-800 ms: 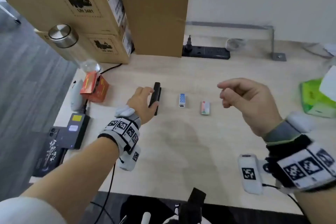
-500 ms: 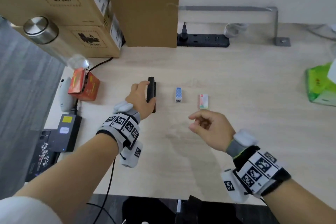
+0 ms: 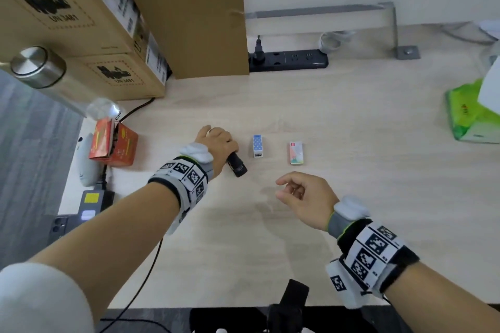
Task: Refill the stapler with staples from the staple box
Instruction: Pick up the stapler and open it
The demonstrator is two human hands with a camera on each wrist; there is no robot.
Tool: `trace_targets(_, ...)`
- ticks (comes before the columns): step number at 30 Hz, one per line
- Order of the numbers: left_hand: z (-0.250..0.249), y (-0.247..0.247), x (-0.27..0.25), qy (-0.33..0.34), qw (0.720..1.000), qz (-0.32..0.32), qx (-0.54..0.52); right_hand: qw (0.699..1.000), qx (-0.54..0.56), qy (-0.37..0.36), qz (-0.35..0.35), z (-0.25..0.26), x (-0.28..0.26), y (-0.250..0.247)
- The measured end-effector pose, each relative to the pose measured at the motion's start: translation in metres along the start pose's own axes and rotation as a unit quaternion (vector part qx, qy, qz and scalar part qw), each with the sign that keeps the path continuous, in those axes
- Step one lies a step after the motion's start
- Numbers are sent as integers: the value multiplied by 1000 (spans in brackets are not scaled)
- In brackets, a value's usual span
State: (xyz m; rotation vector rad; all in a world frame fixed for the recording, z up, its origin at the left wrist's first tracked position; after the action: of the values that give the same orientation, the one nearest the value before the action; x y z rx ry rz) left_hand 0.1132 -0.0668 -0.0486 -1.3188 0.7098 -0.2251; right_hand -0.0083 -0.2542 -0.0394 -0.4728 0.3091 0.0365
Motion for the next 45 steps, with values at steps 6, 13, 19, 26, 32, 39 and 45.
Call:
trace_targets(6, -26, -20, -24, 22, 997, -30, -60, 992, -123, -2, 4, 3, 11, -2)
trace_targets(13, -69, -28, -43, 31, 990, -19, -140, 967, -234, -67, 68, 8, 16, 18)
trace_targets(19, -66, -28, -56, -24, 975, -25, -218, 956, -281, -47, 65, -9, 12, 10)
trace_targets(26, -36, -36, -69, -108, 904, -81, -405, 965, -259, -26, 47, -22, 7, -1)
trace_targets(32, -11, -14, -83, -162, 821, -89, -540, 966, -253, -34, 29, -26, 8, -5)
trace_targets(39, 23, 38, -104, -239, 772, -70, -585, 962, -270, -27, 36, -35, 8, 3)
trace_targets(45, 27, 53, -105, -236, 856, -37, -459, 954, -293, -57, 30, -37, 6, 5)
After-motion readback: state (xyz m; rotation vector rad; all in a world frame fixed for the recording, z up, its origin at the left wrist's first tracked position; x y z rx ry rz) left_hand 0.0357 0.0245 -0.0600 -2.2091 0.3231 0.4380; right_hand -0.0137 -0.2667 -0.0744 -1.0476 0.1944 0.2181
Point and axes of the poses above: each hand's wrist, its own x-axis towards the middle knuckle, its own y-axis out of the palm, z = x × y, the point moved 7 cm from there along x, towards the middle knuckle, and after that the axes turned 5 degrees about -z, right-handed, at the moved point
